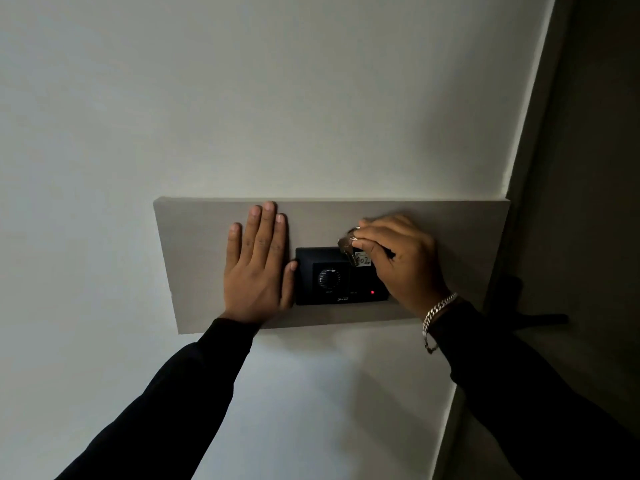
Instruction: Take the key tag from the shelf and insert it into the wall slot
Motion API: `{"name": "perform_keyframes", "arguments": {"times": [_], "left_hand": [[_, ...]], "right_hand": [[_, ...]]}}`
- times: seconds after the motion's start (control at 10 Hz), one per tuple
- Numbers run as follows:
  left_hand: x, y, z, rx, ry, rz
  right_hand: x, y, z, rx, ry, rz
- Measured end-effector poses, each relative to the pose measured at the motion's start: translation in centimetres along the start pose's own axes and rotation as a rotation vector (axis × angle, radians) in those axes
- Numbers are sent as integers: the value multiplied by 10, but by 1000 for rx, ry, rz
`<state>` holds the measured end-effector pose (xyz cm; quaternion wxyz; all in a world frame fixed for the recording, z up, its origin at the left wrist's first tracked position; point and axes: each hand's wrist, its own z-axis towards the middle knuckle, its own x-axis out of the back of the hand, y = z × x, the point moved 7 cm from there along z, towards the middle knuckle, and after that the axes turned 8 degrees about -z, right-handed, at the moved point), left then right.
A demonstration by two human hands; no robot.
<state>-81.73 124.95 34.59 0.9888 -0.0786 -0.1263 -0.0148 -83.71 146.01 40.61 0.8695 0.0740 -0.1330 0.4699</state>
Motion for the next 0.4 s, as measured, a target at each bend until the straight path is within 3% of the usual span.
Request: {"name": "perform_keyframes", "arguments": {"times": [0.3,0.4], "left_hand": [[12,5,7,22,-91,-95],[24,4,41,26,-66,-159]], "right_hand": [[5,-6,-4,-49,-40,15],[28,-10,4,-105,58,57]]}}
